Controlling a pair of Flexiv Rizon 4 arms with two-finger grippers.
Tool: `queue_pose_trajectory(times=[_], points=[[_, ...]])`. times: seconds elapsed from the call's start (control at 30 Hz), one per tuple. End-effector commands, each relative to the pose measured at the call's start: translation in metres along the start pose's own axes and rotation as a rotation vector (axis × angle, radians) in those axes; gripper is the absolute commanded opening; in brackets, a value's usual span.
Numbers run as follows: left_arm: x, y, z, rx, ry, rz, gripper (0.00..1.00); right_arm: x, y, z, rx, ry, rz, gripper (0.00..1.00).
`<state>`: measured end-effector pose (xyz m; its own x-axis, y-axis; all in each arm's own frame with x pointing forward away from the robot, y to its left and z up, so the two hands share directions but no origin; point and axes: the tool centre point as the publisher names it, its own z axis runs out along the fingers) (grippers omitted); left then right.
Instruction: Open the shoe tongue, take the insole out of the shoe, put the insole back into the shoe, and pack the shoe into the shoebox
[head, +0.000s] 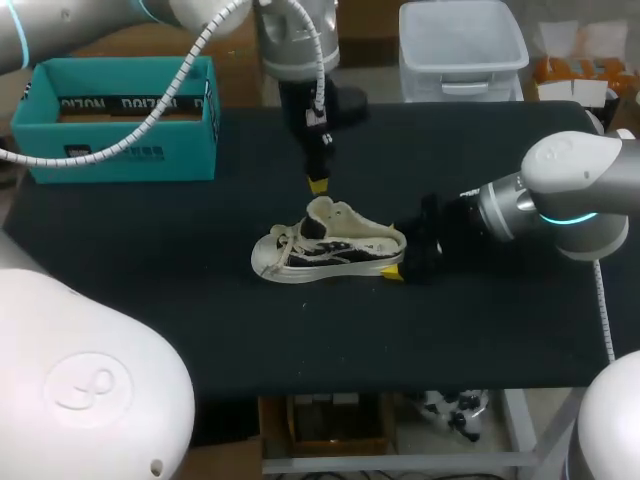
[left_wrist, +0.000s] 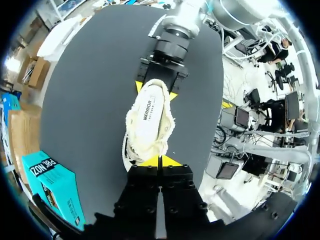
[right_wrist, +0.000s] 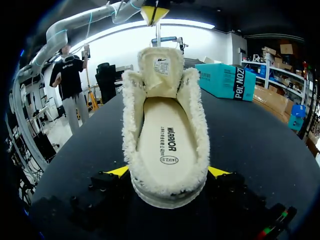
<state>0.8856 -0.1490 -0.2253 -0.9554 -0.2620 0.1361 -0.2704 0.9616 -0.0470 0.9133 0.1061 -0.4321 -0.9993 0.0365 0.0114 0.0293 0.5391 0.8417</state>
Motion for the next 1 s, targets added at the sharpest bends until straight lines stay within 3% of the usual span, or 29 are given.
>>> queue_pose_trajectory(times=[0.03,0.37,0.67,1.0], points=[[0.0,-0.005,0.001,-0.121,-0.071,0.44,0.0,-0.003,-0.008,0.004,-0.005,-0.001,-0.002,0.0],[-0.005,-0.018,0.035,-0.023,-0.015,0.539,0.0,-0.003,-0.008,0.004,-0.005,-0.001,-0.002,0.0],[-0.015,-0.027,0.065,-0.009,0.026,0.491,0.0,-0.003,-0.008,0.004,-0.005,-0.001,-0.002,0.0],[-0.002,-0.029,0.086,-0.023,0.01,0.462,0.0,-0.003,-0.008,0.004,-0.005,-0.001,-0.002,0.0]])
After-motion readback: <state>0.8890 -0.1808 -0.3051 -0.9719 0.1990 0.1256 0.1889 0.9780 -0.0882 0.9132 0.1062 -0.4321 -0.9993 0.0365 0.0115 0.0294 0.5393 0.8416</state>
